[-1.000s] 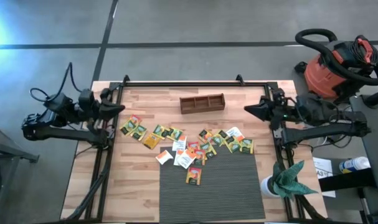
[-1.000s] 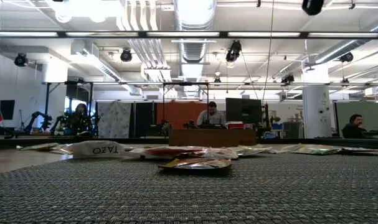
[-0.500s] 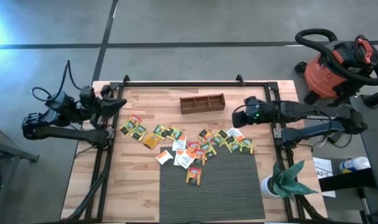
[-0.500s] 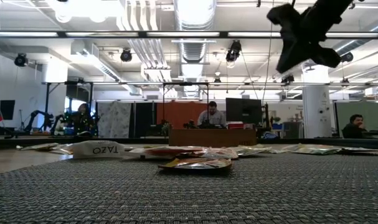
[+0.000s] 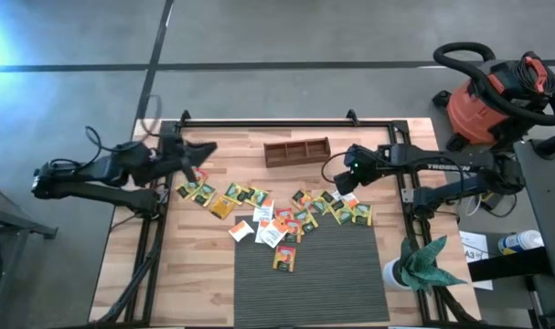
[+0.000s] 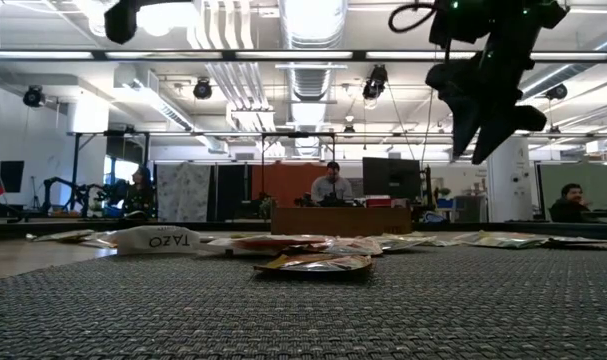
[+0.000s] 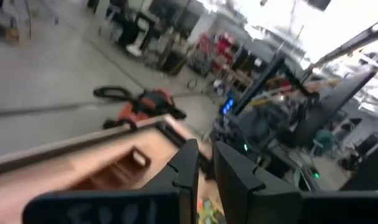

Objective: Pick & Place Tea
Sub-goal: Put the white tea bag into the right section of the wooden organizer

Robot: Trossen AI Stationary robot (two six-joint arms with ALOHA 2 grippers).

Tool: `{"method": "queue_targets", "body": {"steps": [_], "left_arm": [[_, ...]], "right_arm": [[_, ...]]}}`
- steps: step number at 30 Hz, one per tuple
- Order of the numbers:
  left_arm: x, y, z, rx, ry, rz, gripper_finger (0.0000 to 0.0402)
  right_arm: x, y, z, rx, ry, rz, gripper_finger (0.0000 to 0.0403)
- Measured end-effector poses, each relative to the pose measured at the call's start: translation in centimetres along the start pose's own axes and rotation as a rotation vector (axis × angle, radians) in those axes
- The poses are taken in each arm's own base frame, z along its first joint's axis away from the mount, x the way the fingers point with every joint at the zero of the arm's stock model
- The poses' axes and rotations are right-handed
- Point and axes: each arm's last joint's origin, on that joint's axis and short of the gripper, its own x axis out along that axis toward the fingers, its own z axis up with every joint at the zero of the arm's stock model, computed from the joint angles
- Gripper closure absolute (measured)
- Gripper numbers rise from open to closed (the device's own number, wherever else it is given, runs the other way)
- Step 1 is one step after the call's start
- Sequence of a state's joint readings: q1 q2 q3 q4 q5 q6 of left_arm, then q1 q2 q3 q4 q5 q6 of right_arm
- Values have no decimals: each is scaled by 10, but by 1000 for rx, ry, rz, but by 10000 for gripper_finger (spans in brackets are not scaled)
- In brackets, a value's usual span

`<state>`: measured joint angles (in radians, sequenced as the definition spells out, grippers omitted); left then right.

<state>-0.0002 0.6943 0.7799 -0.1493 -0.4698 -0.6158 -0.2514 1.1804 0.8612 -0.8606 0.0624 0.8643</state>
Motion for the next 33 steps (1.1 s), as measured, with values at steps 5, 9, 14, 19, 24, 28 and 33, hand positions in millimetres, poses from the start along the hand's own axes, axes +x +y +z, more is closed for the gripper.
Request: {"method": "queue_targets", "body": {"steps": [5,9,14,19,24,28,33], "left_arm": [[10,2,-7,-21,-13,98,356],[13,0,-7,-17,-30,102,356],[20,-1,-12,-38,-4,110,356],[28,-1,-18,4,9,137,356],[32,1,-23,53,67,132,356],[37,20,-33,57,224,228,356],[57,40,-45,35,451,233,364]], "right_arm": [[1,-5,16,-35,-17,96,214],[1,-2,32,-51,-97,197,216],[12,3,46,-39,-116,277,216],[41,13,53,-24,-16,358,216],[70,29,65,37,50,489,216],[86,43,78,51,61,493,216],[100,60,88,18,112,516,216]]}}
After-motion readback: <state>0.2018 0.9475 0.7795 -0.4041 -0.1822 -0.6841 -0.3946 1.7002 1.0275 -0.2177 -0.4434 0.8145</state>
